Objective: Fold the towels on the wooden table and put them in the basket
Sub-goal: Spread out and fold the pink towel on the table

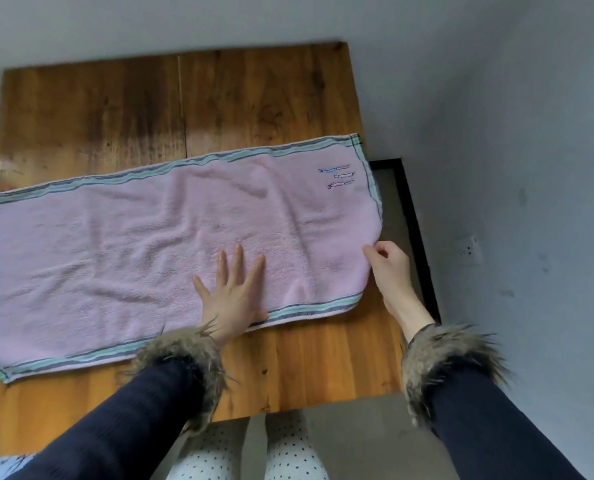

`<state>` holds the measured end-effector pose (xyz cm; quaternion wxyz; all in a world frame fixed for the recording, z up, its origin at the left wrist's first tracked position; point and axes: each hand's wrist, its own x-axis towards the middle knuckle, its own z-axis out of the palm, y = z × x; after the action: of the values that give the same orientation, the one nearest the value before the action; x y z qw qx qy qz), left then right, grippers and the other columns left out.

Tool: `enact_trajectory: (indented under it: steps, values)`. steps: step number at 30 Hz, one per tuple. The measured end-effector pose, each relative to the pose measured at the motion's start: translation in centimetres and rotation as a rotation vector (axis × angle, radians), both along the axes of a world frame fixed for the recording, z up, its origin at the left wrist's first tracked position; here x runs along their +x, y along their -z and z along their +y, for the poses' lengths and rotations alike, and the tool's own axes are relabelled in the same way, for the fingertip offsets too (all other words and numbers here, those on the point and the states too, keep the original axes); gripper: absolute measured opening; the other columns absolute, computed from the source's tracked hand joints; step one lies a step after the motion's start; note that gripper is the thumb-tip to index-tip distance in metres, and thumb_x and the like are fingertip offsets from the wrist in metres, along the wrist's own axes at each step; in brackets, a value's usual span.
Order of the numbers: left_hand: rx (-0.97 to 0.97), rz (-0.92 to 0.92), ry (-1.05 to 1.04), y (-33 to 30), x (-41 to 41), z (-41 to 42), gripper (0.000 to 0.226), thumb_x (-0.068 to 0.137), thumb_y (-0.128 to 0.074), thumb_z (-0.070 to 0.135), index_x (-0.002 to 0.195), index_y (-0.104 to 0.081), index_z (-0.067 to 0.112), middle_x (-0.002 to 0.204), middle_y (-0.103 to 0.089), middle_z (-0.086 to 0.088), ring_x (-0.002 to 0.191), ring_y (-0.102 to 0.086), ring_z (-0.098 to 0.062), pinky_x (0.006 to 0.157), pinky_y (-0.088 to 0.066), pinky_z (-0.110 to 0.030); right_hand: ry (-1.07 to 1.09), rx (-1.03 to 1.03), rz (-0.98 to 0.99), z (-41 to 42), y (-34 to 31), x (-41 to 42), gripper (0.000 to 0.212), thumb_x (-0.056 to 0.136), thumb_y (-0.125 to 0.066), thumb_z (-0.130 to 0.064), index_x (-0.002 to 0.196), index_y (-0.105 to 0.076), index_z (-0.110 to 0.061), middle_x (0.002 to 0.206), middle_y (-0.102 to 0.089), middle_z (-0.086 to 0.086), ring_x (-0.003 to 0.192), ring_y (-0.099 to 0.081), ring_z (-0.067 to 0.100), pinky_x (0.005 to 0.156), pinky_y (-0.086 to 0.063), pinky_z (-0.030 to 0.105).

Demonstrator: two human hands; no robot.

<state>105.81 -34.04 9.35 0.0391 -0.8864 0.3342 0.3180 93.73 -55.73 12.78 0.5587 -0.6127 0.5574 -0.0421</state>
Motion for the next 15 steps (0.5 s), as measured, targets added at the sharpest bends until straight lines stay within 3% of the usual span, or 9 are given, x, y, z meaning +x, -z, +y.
enact_trajectory:
  steps: [2, 5, 7, 10, 12, 15]
  values:
    - [0.016, 0.012, -0.014, -0.1, 0.0, -0.1, 0.104, 0.078, -0.067, 0.045, 0.143, 0.014, 0.041, 0.152, 0.03, -0.001, 0.139, 0.028, -0.029, 0.102, 0.002, -0.073, 0.024, 0.039, -0.073, -0.7, -0.2, -0.4, 0.022, 0.087, -0.053, -0.014, 0.068, -0.041, -0.011, 0.069, -0.038, 0.003, 0.066, -0.035, 0.013, 0.059, -0.028, 0.027]
    - [0.025, 0.009, -0.034, -0.6, -0.1, -0.4, 0.105, 0.075, -0.069, 0.046, 0.144, 0.01, 0.042, 0.153, 0.028, 0.0, 0.14, 0.026, -0.027, 0.103, -0.001, -0.073, -0.002, 0.06, -0.085, -1.9, 0.0, -1.3, 0.021, 0.087, -0.057, -0.02, 0.075, -0.044, -0.011, 0.075, -0.04, 0.004, 0.071, -0.038, 0.013, 0.063, -0.032, 0.026]
    - [0.029, 0.002, -0.044, -0.9, -0.2, -0.5, 0.105, 0.075, -0.07, 0.046, 0.144, 0.008, 0.042, 0.153, 0.027, 0.0, 0.141, 0.025, -0.027, 0.104, -0.004, -0.072, 0.025, 0.09, -0.07, -2.5, -0.1, -1.9, 0.016, 0.087, -0.061, -0.021, 0.091, -0.05, -0.01, 0.083, -0.049, 0.0, 0.08, -0.047, 0.014, 0.07, -0.039, 0.024]
    - [0.029, 0.007, -0.051, -1.1, -0.3, -0.6, 0.105, 0.075, -0.07, 0.046, 0.145, 0.008, 0.041, 0.153, 0.028, 0.001, 0.14, 0.025, -0.026, 0.105, -0.004, -0.071, 0.131, 0.375, -0.178, -3.4, 0.2, -2.6, 0.035, 0.087, -0.061, -0.013, 0.12, -0.05, -0.011, 0.108, -0.06, 0.006, 0.099, -0.058, 0.022, 0.08, -0.047, 0.029]
    - [0.03, 0.004, -0.058, -1.1, -0.3, -0.6, 0.104, 0.075, -0.07, 0.045, 0.145, 0.008, 0.041, 0.153, 0.028, 0.001, 0.141, 0.025, -0.026, 0.105, -0.004, -0.07, 0.115, 0.482, -0.225, -3.6, 0.0, -2.4, 0.025, 0.088, -0.057, -0.007, 0.113, -0.059, -0.004, 0.104, -0.064, 0.01, 0.092, -0.059, 0.023, 0.075, -0.048, 0.028]
    - [0.032, 0.002, -0.069, -1.3, -0.5, -0.7, 0.103, 0.076, -0.07, 0.044, 0.144, 0.007, 0.042, 0.153, 0.027, 0.001, 0.141, 0.024, -0.025, 0.106, -0.004, -0.07, 0.097, 0.443, -0.209, -3.6, -0.5, -1.8, 0.009, 0.089, -0.056, -0.005, 0.087, -0.065, -0.005, 0.085, -0.064, 0.007, 0.077, -0.057, 0.016, 0.064, -0.044, 0.022]
